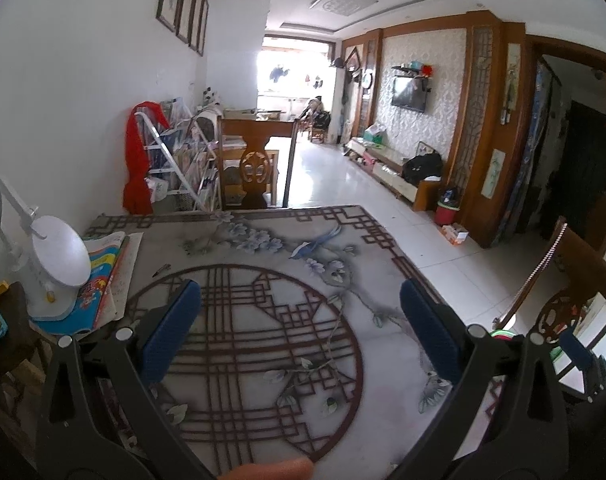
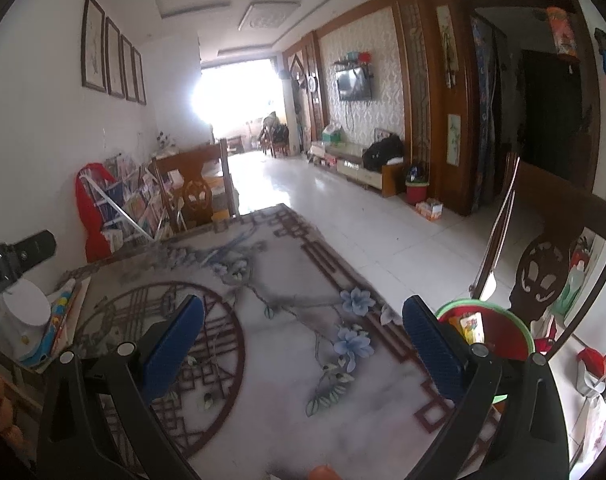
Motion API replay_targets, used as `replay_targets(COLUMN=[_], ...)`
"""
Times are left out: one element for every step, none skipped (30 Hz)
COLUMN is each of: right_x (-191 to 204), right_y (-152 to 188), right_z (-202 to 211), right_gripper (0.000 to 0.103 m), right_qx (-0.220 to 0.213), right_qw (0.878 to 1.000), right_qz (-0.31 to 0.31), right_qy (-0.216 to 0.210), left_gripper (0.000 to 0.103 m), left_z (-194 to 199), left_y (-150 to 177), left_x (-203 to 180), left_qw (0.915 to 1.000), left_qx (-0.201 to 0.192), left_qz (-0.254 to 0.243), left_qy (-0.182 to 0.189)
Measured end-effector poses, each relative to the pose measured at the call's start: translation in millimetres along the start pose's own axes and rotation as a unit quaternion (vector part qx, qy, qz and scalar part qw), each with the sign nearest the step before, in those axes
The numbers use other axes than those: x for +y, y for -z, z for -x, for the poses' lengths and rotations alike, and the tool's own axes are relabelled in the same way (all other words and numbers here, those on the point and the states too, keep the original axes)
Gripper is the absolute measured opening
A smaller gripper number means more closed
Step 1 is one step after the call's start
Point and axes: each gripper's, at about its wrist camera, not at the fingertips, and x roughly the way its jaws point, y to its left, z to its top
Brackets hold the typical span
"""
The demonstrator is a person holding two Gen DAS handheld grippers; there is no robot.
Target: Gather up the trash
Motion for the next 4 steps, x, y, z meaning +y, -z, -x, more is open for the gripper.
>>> replay_targets(right_x=[-1.7,-2.3,-2.6,-2.3], right_y=[1.3,1.8,2.0,2.0], right_z=[-3.3,-5.7,-7.6,-9.8], right_gripper=[0.096,0.096,0.096,0.096], right_qx=[0.005,0.008,0.010,0.014], right_qw=[1.000,1.000,1.000,1.000], right_qz=[-0.002,-0.003,-0.003,-0.003], right_qy=[-0.002,-0.002,-0.003,-0.005], left_gripper=[0.098,0.098,0.098,0.098], left_z=[-1.3,-1.5,-3.4,-3.6], left_y=[0.1,0.5,-0.2,0.0], left_x=[1.4,3.5,4.7,6.7], left_qw=[1.0000,0.9999,0.9999,0.9998], left_qx=[0.002,0.004,0.006,0.008], left_qz=[0.003,0.006,0.007,0.009], left_qy=[-0.004,-0.009,-0.012,-0.014])
